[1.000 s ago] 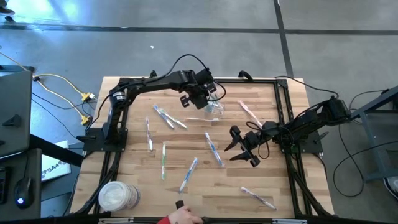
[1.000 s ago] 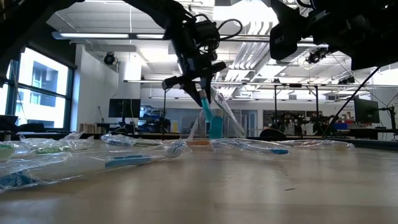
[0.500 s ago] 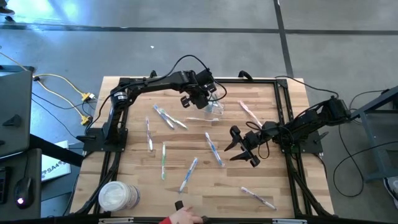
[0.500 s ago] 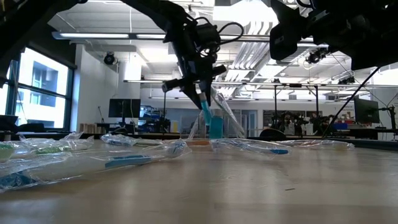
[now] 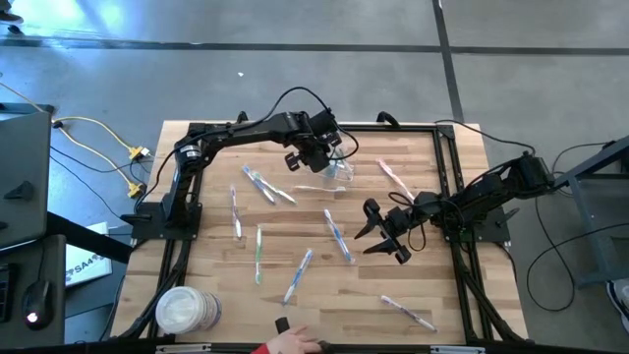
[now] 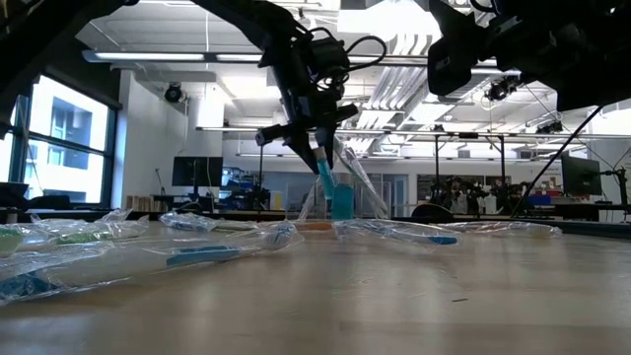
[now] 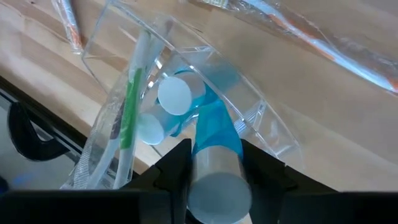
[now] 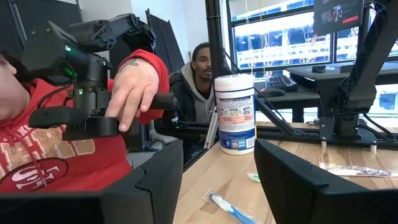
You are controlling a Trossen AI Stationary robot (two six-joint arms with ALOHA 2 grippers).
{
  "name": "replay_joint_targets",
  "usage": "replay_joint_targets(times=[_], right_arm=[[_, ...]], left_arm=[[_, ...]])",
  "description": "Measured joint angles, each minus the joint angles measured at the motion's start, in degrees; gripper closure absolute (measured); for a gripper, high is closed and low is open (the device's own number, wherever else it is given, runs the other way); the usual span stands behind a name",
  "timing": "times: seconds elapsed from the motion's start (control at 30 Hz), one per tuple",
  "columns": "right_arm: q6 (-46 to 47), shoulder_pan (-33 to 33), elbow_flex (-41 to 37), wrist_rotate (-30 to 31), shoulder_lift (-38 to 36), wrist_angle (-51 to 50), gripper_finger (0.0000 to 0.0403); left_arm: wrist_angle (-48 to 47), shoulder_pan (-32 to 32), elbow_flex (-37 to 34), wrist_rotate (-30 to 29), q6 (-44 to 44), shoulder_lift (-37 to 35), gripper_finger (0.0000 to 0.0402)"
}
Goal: Pick & Place toothbrushing station
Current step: Put the blue mouthwash into the transparent organizer, then put the top violet toothbrush into the transparent organizer
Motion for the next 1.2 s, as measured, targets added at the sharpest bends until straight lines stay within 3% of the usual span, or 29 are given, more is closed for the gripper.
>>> replay_joint_targets(times=[0.27,0.77,0.93,1.2], right_arm=[[0.0,0.0,0.0,0.0,0.0,0.0,0.0212],[-1.7,0.0,0.0,-1.1,0.0,-1.0,0.0212],[-6.2,0.0,0.0,-1.4,0.0,-1.0,0.0212],[-6.5,-4.7,0.0,-1.4,0.0,-0.9,0.0212]], left_arm=[[1.1,0.0,0.0,0.0,-0.2,0.0,0.0232],[2.3,-2.1,0.0,-7.9,-3.2,-4.4,0.0229],[-0.6,-4.6,0.1,-11.3,-11.1,-8.2,0.0229],[-14.6,-8.3,0.1,-10.3,-37.5,-15.8,0.0229]])
